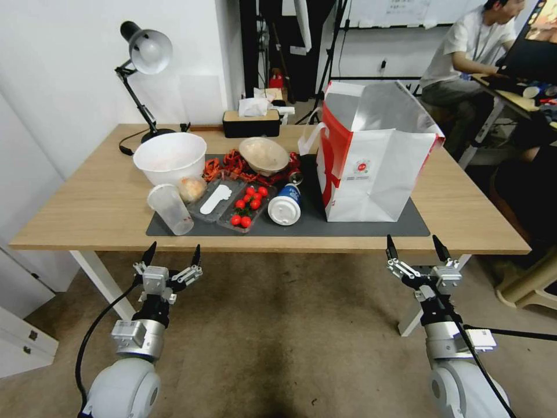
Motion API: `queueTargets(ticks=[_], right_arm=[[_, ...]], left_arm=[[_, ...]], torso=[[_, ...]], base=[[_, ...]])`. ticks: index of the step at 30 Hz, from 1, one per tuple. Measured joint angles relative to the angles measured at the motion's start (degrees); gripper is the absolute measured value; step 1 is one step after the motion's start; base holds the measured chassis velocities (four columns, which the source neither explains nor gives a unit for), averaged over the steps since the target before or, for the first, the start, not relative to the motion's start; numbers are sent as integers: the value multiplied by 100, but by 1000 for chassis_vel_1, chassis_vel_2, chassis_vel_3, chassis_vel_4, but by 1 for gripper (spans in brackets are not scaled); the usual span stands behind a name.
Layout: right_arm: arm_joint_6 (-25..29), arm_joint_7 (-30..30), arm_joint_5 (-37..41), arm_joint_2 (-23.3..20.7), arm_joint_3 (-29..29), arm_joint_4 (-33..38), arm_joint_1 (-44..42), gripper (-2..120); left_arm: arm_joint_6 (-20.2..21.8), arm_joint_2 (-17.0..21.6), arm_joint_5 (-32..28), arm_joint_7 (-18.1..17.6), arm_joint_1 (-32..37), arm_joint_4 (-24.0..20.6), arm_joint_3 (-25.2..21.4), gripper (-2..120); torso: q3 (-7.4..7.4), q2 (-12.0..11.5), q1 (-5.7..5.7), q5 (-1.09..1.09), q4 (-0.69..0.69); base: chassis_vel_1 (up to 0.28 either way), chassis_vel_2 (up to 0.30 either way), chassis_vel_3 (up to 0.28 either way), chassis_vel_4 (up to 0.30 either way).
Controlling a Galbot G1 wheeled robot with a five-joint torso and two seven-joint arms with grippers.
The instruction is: Pick up the food delivery bag from the floor and place it on the table.
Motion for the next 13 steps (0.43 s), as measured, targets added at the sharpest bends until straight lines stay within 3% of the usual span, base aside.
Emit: queueTargets(ticks=[13], right_arm=[[0, 0, 0, 0, 0, 0, 0, 100]], left_arm=[[0, 0, 0, 0, 0, 0, 0, 100]], torso=[[0, 0, 0, 0, 0]], base=[[0, 0, 0, 0]])
